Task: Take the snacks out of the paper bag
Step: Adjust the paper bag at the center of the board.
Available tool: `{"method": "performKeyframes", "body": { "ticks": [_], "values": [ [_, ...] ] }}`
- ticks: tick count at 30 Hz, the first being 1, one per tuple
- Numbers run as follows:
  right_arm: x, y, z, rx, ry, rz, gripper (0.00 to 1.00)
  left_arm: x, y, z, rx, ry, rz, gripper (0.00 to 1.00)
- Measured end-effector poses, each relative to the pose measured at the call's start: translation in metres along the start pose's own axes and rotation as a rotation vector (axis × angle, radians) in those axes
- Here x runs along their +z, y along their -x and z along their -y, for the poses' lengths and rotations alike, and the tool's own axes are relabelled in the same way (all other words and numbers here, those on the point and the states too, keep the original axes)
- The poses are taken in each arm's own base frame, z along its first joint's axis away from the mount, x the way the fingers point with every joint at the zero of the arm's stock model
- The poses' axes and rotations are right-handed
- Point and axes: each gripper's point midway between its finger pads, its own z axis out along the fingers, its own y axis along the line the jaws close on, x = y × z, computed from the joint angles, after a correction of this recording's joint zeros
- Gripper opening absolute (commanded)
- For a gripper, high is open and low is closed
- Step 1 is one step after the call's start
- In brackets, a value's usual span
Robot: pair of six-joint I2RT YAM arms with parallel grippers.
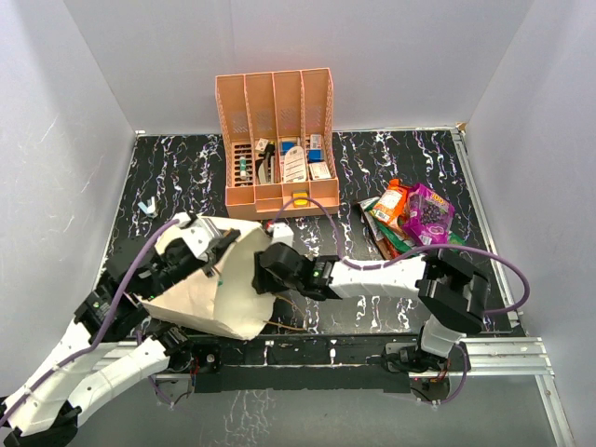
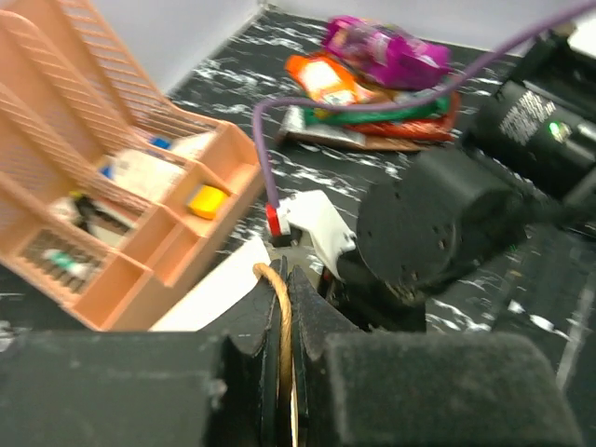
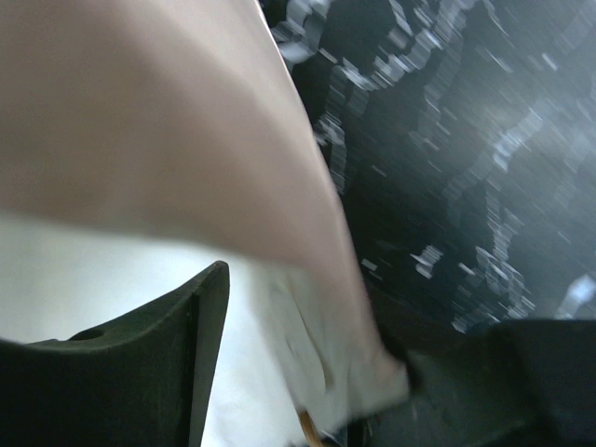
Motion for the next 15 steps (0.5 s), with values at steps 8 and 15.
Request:
{"method": "performKeyframes", "body": {
  "ticks": [8,15],
  "values": [
    [-0.057,-0.012,0.035,-0.067,0.0,-0.006,0.82,-0.02,-0.008,0.036,-0.156,-0.125,0.068,0.0],
    [-0.098,0.019,0.005,-0.265,0.162,0.147,0.83,-0.039,0.004,0.039,-0.249,-0.123,0.112,0.0]
  ]
}}
